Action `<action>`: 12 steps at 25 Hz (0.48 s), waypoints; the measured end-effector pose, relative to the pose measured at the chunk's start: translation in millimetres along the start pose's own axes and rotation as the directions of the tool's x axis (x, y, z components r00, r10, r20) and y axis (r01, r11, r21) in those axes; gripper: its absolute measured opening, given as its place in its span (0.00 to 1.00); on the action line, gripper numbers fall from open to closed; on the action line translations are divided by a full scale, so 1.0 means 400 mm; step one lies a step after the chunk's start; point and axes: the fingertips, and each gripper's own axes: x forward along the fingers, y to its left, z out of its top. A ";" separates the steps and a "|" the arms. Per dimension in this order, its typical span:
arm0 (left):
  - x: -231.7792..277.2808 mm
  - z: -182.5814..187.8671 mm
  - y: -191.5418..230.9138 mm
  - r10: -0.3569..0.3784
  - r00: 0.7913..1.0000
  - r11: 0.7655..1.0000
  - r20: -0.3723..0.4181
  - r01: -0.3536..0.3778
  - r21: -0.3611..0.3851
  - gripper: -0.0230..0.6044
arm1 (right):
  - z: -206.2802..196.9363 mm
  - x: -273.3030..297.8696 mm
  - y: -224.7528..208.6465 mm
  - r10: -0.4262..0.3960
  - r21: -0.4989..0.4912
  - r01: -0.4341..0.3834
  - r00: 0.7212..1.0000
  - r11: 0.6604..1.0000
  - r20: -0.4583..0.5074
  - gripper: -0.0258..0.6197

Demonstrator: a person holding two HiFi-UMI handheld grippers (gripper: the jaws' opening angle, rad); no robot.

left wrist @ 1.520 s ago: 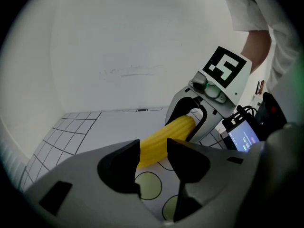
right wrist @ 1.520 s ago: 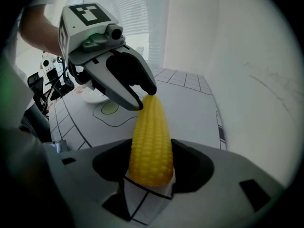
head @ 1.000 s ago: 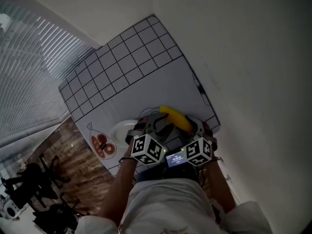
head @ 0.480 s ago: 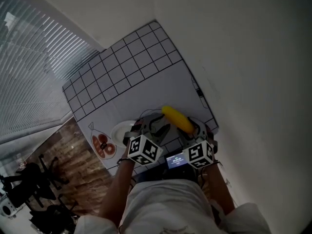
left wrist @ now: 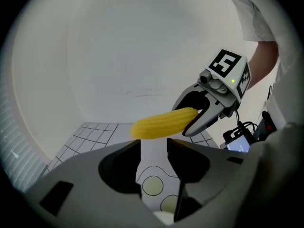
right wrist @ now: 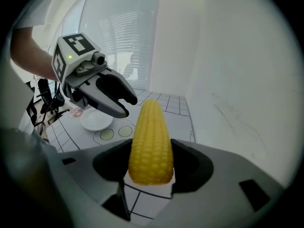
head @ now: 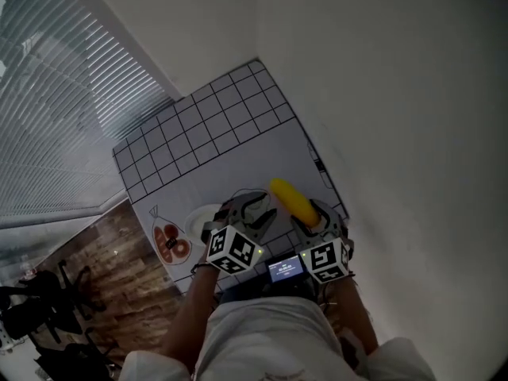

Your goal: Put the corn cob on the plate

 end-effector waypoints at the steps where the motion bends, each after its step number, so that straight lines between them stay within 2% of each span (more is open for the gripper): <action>1: -0.006 0.006 0.003 0.007 1.000 1.000 0.005 -0.007 -0.005 0.32 | 0.007 -0.005 -0.003 -0.003 0.015 0.002 1.000 1.000 0.013 0.43; 3: -0.018 0.022 -0.001 0.012 1.000 1.000 0.017 -0.011 -0.011 0.32 | 0.021 -0.020 -0.007 -0.013 0.030 0.012 0.999 0.999 0.032 0.43; 12: -0.064 0.088 -0.026 0.041 0.996 0.999 0.079 -0.042 0.000 0.32 | 0.078 -0.082 0.019 -0.039 -0.017 0.040 0.996 0.999 0.076 0.43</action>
